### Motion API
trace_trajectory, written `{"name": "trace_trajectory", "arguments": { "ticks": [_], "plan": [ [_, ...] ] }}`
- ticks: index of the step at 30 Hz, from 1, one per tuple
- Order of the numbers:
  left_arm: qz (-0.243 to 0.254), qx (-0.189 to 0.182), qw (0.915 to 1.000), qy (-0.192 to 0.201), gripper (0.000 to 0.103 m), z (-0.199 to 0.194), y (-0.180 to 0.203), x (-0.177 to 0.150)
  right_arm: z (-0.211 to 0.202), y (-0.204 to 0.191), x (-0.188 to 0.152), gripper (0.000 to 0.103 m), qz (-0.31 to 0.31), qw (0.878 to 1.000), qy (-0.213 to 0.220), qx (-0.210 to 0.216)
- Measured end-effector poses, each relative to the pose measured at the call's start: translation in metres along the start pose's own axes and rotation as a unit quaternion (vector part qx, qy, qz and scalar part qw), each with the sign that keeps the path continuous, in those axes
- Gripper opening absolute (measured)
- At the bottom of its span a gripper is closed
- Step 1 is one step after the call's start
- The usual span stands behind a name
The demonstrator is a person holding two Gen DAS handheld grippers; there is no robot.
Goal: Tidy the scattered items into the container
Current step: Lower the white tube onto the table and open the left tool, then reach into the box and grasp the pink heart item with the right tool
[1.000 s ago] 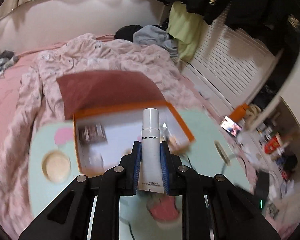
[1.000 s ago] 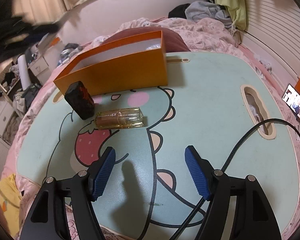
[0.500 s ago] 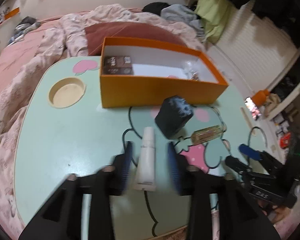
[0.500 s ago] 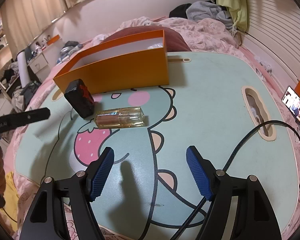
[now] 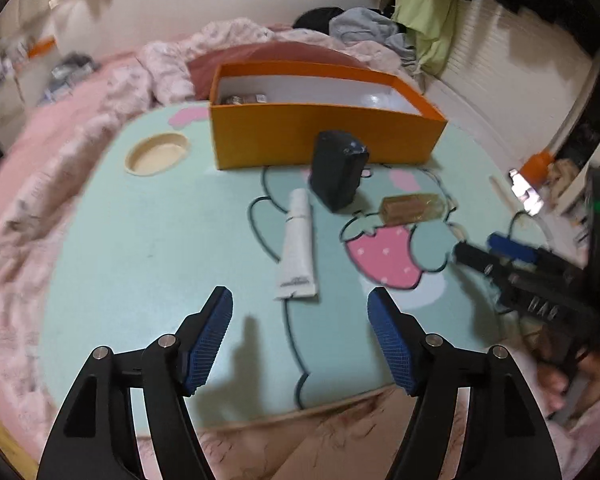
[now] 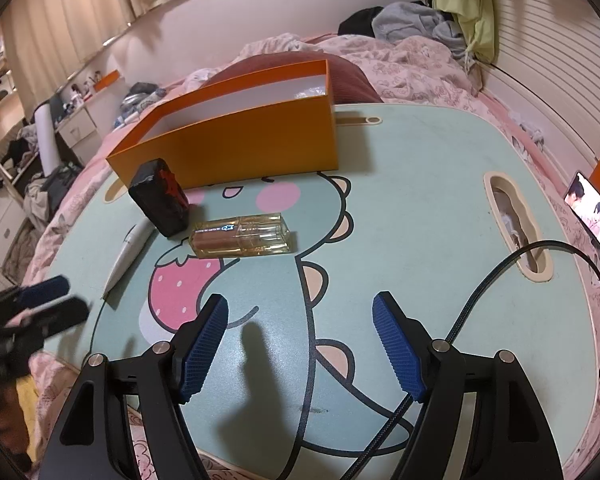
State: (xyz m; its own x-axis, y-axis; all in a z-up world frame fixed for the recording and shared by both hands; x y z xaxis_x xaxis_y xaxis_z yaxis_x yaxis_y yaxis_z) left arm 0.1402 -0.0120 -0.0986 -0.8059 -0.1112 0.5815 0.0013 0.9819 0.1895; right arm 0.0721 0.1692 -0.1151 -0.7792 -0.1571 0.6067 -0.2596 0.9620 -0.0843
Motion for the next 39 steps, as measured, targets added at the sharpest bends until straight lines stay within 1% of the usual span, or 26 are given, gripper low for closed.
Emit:
{"name": "trace_trajectory", "arguments": {
  "ticks": [2, 3, 4, 5, 7, 9, 11, 12, 14, 18, 20, 21, 22, 24, 26, 27, 28, 30, 31, 32, 33, 34, 35, 36, 37, 39],
  "plan": [
    [0.014, 0.054, 0.9984, -0.001, 0.071, 0.003, 0.003, -0.008, 0.0, 0.0, 0.0, 0.075, -0.001, 1.0, -0.001, -0.001],
    [0.019, 0.073, 0.9971, -0.008, 0.071, 0.008, 0.004, -0.011, 0.0, 0.0, 0.0, 0.075, -0.001, 1.0, 0.0, -0.001],
    [0.023, 0.086, 0.9958, -0.018, 0.071, 0.013, 0.004, -0.013, 0.0, 0.0, 0.0, 0.075, -0.002, 1.0, -0.001, -0.002],
    [0.023, 0.091, 0.9952, -0.028, 0.071, 0.019, 0.002, -0.014, 0.0, 0.0, 0.0, 0.076, -0.002, 1.0, -0.001, -0.002],
    [0.011, 0.071, 0.9971, -0.024, 0.072, 0.022, -0.001, -0.014, 0.001, -0.001, 0.0, 0.076, -0.003, 1.0, -0.001, -0.004],
    [0.004, 0.069, 0.9974, -0.021, 0.08, 0.023, -0.004, -0.014, 0.003, -0.001, 0.001, 0.076, -0.006, 1.0, -0.002, -0.009],
    [-0.008, 0.07, 0.9974, -0.014, 0.1, 0.028, -0.01, -0.013, 0.003, -0.003, 0.001, 0.076, -0.012, 1.0, -0.003, -0.015],
    [-0.02, 0.059, 0.9979, -0.016, 0.103, 0.031, -0.014, -0.013, 0.003, -0.004, 0.001, 0.076, -0.014, 1.0, -0.003, -0.017],
    [-0.025, 0.053, 0.9983, -0.007, 0.103, 0.033, -0.019, -0.012, 0.004, -0.004, 0.001, 0.076, -0.015, 1.0, -0.003, -0.019],
    [-0.019, 0.051, 0.9985, -0.001, 0.103, 0.035, -0.019, -0.01, 0.004, -0.004, 0.001, 0.076, -0.014, 1.0, -0.003, -0.017],
    [-0.019, 0.049, 0.9986, 0.001, 0.103, 0.036, -0.019, -0.009, 0.001, -0.001, 0.005, 0.065, -0.011, 1.0, -0.002, -0.006],
    [-0.019, 0.049, 0.9986, 0.002, 0.103, 0.036, -0.019, -0.009, -0.002, 0.0, 0.008, 0.056, -0.011, 1.0, 0.003, -0.007],
    [-0.018, 0.049, 0.9986, 0.004, 0.103, 0.036, -0.02, -0.01, -0.008, 0.0, 0.016, 0.054, -0.014, 1.0, 0.011, -0.01],
    [-0.018, 0.049, 0.9986, 0.005, 0.103, 0.035, -0.018, -0.011, -0.023, -0.002, 0.039, 0.054, -0.022, 0.999, 0.037, -0.007],
    [-0.019, 0.048, 0.9986, 0.006, 0.103, 0.034, -0.018, -0.012, -0.041, -0.01, 0.076, 0.054, -0.038, 0.998, 0.058, 0.01],
    [-0.019, 0.049, 0.9986, 0.006, 0.103, 0.035, -0.018, -0.012, -0.044, -0.016, 0.094, 0.054, -0.053, 0.997, 0.052, 0.018],
    [-0.019, 0.049, 0.9986, 0.006, 0.103, 0.035, -0.017, -0.011, -0.04, -0.027, 0.118, 0.054, -0.074, 0.996, 0.032, 0.026],
    [-0.019, 0.049, 0.9986, 0.006, 0.103, 0.035, -0.017, -0.011, -0.018, -0.046, 0.154, 0.054, -0.099, 0.994, -0.03, 0.041],
    [-0.019, 0.049, 0.9986, 0.006, 0.103, 0.035, -0.017, -0.011, 0.001, -0.053, 0.169, 0.054, -0.103, 0.991, -0.072, 0.05],
    [-0.019, 0.049, 0.9986, 0.007, 0.103, 0.035, -0.017, -0.011, 0.028, -0.062, 0.183, 0.054, -0.101, 0.985, -0.129, 0.061],
    [-0.019, 0.049, 0.9986, 0.007, 0.103, 0.035, -0.018, -0.011, 0.052, -0.066, 0.192, 0.054, -0.092, 0.979, -0.173, 0.063],
    [-0.019, 0.048, 0.9986, 0.007, 0.103, 0.035, -0.018, -0.011, 0.07, -0.069, 0.196, 0.053, -0.085, 0.974, -0.201, 0.056],
    [-0.019, 0.048, 0.9986, 0.008, 0.103, 0.035, -0.018, -0.011, 0.089, -0.071, 0.198, 0.053, -0.079, 0.97, -0.226, 0.041],
    [-0.019, 0.048, 0.9986, 0.008, 0.103, 0.034, -0.018, -0.011, 0.103, -0.073, 0.199, 0.05, -0.077, 0.967, -0.241, 0.026],
    [-0.018, 0.047, 0.9987, 0.009, 0.103, 0.034, -0.018, -0.012, 0.111, -0.076, 0.199, 0.046, -0.076, 0.965, -0.25, 0.019],
    [-0.019, 0.046, 0.9987, 0.01, 0.103, 0.034, -0.019, -0.012, 0.125, -0.082, 0.196, 0.045, -0.086, 0.96, -0.267, 0.0]
  ]
}}
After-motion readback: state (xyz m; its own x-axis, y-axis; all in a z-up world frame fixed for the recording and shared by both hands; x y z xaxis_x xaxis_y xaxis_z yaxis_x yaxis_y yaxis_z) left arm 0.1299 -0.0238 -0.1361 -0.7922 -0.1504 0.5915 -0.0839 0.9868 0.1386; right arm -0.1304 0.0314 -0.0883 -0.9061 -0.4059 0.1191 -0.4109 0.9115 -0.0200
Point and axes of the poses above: each gripper's, at about its wrist camera, not at the fingertips, and z roughly the way its jaws point, y to its right, x to its top, the point moved 1 cm from there along z, roughly the way its jaws point, and after that the axes turned 8 degrees about -x, right-handed, at the moved point
